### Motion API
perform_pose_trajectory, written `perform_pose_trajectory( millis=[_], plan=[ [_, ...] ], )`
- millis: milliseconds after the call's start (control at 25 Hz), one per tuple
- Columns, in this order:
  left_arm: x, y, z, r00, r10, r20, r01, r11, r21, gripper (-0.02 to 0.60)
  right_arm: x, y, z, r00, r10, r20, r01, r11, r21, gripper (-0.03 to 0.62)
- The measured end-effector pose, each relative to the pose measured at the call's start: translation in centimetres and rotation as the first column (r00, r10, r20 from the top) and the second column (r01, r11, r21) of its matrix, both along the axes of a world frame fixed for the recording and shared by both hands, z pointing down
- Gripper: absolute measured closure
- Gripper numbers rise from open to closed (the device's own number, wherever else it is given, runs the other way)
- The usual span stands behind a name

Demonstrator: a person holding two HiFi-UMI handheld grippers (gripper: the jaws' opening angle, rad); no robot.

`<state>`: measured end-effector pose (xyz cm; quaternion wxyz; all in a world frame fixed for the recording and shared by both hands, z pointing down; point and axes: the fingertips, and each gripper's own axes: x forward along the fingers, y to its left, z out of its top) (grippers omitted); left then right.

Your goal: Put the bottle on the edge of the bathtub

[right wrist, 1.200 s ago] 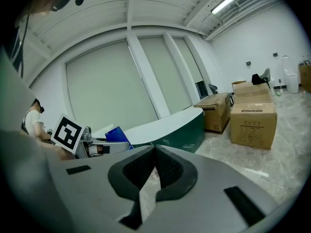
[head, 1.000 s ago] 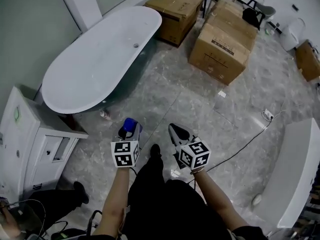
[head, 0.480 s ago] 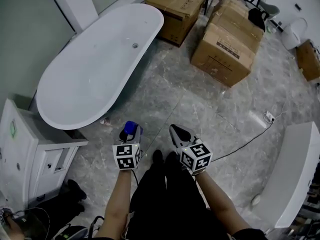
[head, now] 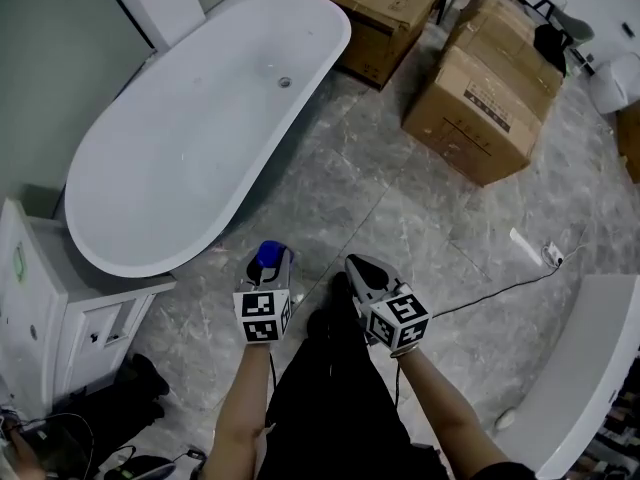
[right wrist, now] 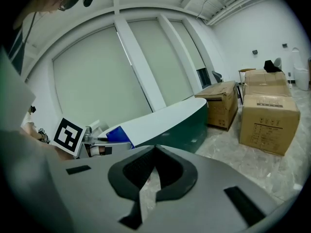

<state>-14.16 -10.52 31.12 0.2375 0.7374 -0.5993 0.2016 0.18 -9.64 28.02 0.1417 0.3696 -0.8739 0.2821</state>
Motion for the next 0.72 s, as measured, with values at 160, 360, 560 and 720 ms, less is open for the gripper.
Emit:
perform_pose_trajectory(
  millis=[160, 360, 560, 720],
  plan=[
    [0.2, -2.4, 3.7, 1.0, -0.024, 0.001, 0.024, 0.999, -0.023, 0.423, 0.5, -3.0, 4.0, 1.0, -0.02, 0.001, 0.02, 1.0, -0.018, 0.592],
    [0.3, -5.6, 9.2, 0.999, -0.051, 0.016, 0.051, 0.998, -0.035, 0.423, 0.4, -6.3, 9.6, 0.998, -0.069, -0.005, 0.069, 0.997, -0.027, 0.592],
    [0.2, -7.7, 16.0, 0.998, -0.057, 0.038, 0.058, 0.998, -0.024, 0.423, -0.4, -8.2, 16.0, 0.995, -0.098, 0.011, 0.098, 0.995, -0.023, 0.592],
    [0.6, -9.6, 22.3, 0.997, -0.066, 0.04, 0.066, 0.998, -0.015, 0.423, -0.4, -9.4, 22.6, 0.992, -0.123, 0.006, 0.123, 0.992, -0.022, 0.592]
  ],
)
